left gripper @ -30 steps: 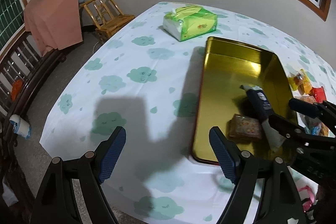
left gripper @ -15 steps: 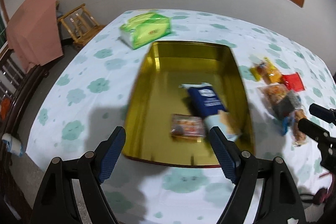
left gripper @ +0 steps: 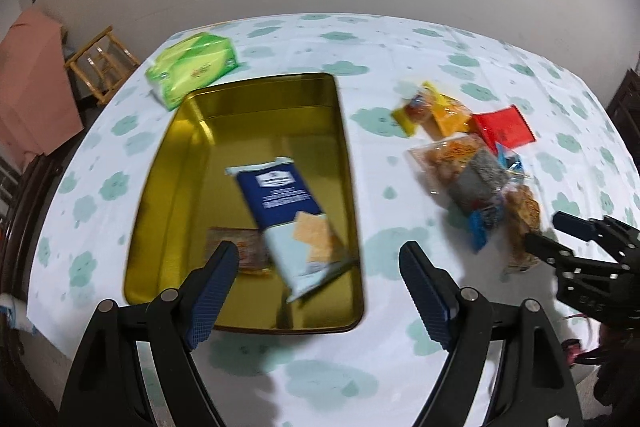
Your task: Organize snacks
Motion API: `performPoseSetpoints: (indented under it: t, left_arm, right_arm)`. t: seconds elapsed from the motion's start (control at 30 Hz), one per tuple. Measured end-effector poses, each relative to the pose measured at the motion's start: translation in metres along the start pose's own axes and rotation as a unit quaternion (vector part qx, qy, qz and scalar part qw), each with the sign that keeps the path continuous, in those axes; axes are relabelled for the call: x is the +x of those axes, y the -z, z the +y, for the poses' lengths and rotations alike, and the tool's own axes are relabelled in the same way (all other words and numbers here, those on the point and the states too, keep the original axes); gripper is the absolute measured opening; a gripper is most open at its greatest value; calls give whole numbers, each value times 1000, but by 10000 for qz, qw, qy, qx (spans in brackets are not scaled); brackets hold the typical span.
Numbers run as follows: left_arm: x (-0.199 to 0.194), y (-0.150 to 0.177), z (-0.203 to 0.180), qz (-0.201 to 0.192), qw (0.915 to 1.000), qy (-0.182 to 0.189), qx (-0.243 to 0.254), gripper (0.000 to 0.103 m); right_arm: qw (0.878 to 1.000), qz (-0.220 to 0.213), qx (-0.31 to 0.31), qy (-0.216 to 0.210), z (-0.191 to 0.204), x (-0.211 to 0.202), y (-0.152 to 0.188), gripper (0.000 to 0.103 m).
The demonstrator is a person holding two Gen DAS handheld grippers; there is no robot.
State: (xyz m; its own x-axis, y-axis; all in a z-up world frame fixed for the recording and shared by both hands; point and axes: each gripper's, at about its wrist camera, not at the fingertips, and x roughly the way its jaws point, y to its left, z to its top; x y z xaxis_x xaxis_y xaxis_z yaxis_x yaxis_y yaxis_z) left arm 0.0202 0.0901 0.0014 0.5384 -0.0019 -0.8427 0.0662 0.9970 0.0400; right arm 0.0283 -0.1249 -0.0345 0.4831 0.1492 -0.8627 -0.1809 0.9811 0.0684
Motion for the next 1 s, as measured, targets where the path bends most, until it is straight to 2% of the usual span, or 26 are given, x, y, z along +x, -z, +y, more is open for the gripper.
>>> performPoseSetpoints:
  t: [0.33,0.37,0.43,0.6,0.8,1.0]
  left_arm:
    - [13,-4,-44,16,9991,275,332,80]
    - [15,-4,-47,26,9989,310,356,80]
    - [18,-3,-54,35,9984,392,401,80]
    - [27,0,-73,106,9968,619,494,80]
    - [41,0,-91,191,9948,866,499,79]
    - [59,-4,-108,317,9935,992,460,72]
  right_arm:
    - [9998,21,171,-103,-5,26,-6,58]
    - [9997,13,188,-126,-6,27,-6,56]
    - [9997,-34,189,-126,-7,27,-7,41]
    - [9999,-113,42,-46,-15,23,-2,40]
    - [9995,-189,248,104,-47,15,8,40]
    - [9984,-253,453,241,-80,9,12,40]
